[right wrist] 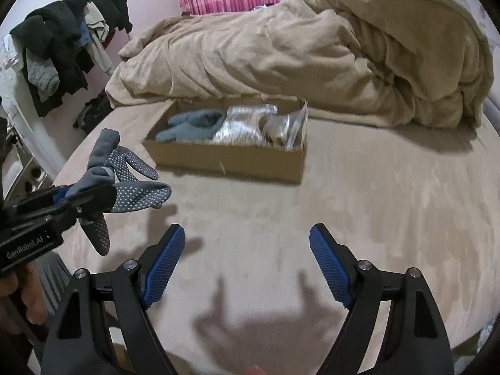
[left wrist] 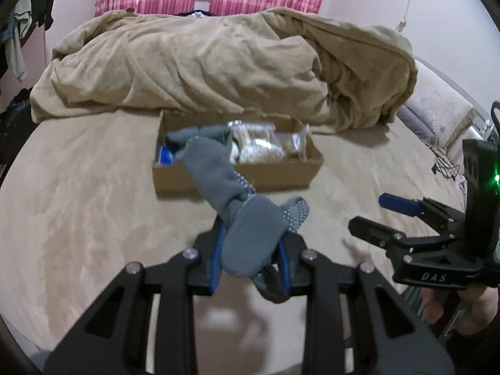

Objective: Organize objects
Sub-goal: 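Carry the gloves into the cardboard box and open the left tool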

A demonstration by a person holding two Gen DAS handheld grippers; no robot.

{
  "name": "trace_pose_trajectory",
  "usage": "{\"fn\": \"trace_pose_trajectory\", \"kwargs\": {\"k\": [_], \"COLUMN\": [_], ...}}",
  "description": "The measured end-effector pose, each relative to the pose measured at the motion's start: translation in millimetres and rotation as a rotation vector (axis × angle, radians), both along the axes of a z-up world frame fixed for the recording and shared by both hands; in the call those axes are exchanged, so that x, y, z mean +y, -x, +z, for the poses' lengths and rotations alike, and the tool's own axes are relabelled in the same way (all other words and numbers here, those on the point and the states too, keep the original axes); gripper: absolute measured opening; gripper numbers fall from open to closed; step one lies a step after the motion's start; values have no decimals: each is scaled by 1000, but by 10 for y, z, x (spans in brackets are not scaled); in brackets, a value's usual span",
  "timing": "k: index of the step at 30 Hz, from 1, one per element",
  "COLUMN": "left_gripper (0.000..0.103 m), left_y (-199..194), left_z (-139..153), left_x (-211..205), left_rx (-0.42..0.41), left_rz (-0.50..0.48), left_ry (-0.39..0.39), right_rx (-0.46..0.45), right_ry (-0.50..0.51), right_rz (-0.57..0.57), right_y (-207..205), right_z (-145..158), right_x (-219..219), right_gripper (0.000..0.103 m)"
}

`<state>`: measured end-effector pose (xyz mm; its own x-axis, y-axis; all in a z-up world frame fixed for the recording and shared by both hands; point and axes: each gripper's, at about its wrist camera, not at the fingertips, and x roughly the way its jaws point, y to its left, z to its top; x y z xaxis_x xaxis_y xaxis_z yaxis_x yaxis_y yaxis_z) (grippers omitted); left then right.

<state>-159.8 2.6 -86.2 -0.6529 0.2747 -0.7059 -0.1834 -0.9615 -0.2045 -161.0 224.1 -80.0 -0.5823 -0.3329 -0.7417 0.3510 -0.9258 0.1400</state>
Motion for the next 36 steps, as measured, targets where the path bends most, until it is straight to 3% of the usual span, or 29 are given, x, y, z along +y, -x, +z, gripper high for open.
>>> {"fn": "trace_pose_trajectory", "kwargs": {"k": [12,19,26,32,33,34,36], "left_gripper": [29,30,33,38,47,69,89], "left_y": [945,1473,1745,1707,1658,1600,1433], "left_z": [154,-197,-626,-600,-548,-490,-332], "left_x": [127,294,305,329,331,324,253], "left_rx": [86,4,-120,-146,-133,-114,-56], "left_rz": [-31,-83,-43,4,27,46,97], "left_ry": [20,17,42,106,128,145,149], "right_rx": [72,77,67,60,61,64,73], "right_ry": [20,28,21,11,7,3,-26], "right_rz": [12,9,-7,-17,-18,-19,-19], "right_y": [717,1054,1171,1137,1123,1105,1056], "right_z": [102,10,-55,-61,-46,-21,26], "right_x": [-87,-100,-15,13,10,8,-12], "right_gripper": [85,85,85,85,85,85,85]}}
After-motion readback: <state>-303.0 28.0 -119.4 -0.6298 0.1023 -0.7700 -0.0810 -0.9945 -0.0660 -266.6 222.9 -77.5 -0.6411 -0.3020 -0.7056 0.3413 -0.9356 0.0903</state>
